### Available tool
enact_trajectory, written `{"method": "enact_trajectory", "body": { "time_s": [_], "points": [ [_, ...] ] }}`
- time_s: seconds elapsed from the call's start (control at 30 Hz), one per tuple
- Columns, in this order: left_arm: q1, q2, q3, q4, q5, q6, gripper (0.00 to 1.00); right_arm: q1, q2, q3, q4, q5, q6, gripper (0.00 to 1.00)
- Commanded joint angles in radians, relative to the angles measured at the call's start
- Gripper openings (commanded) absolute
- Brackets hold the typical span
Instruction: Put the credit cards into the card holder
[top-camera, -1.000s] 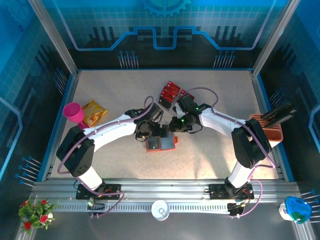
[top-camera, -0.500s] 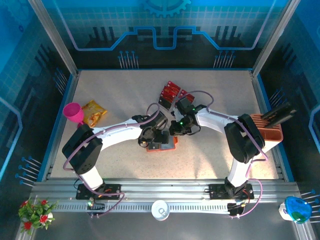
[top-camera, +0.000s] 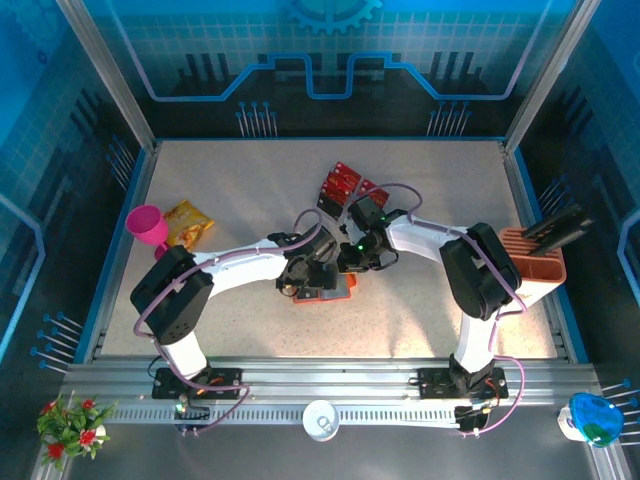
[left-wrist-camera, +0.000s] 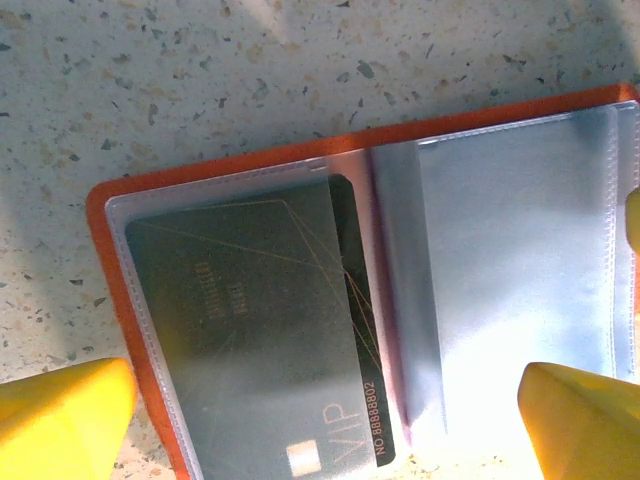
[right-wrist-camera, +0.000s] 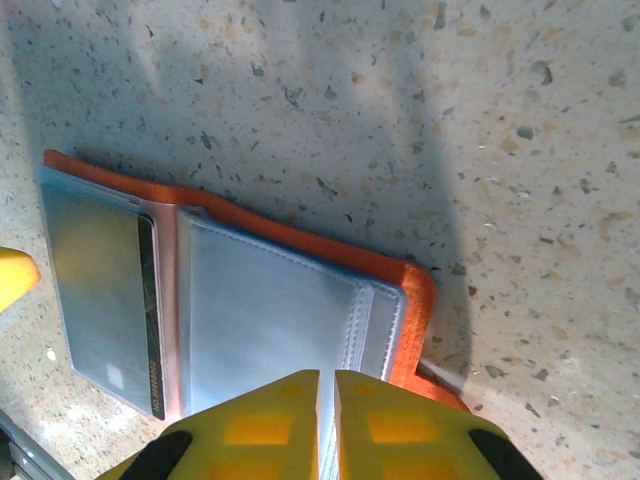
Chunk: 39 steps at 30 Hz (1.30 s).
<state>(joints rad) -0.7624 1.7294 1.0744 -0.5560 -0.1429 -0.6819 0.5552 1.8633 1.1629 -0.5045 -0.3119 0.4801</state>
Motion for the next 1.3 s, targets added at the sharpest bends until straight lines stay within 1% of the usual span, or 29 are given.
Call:
{"method": "enact_trajectory", "body": {
  "time_s": [0.0,0.43,0.73,0.87,1.1,1.27],
  "points": [
    [-0.003,0.003,-0.020,0.017,-0.020,0.002,0.99,0.001,0.040,0.019,-0.013,-0.029,-0.019,0.13],
    [-0.003,0.005,-0.066,0.044,-0.022,-0.004,0.99,0.011,0.072,0.013,0.011,-0.059,0.018,0.11],
    [0.005,0.009,-0.093,0.063,-0.028,0.002,0.99,0.016,0.081,0.009,0.011,-0.058,0.028,0.11],
    [0.011,0.013,-0.110,0.067,-0.030,0.002,0.99,0.013,0.062,0.011,0.007,-0.047,0.034,0.12],
    [0.019,0.013,-0.169,0.104,-0.007,-0.001,0.97,-0.026,-0.033,0.003,0.011,-0.042,0.066,0.20],
    [0.025,-0.001,-0.196,0.129,0.004,0.005,0.95,-0.032,-0.075,-0.014,0.019,-0.048,0.092,0.22]
  ]
}}
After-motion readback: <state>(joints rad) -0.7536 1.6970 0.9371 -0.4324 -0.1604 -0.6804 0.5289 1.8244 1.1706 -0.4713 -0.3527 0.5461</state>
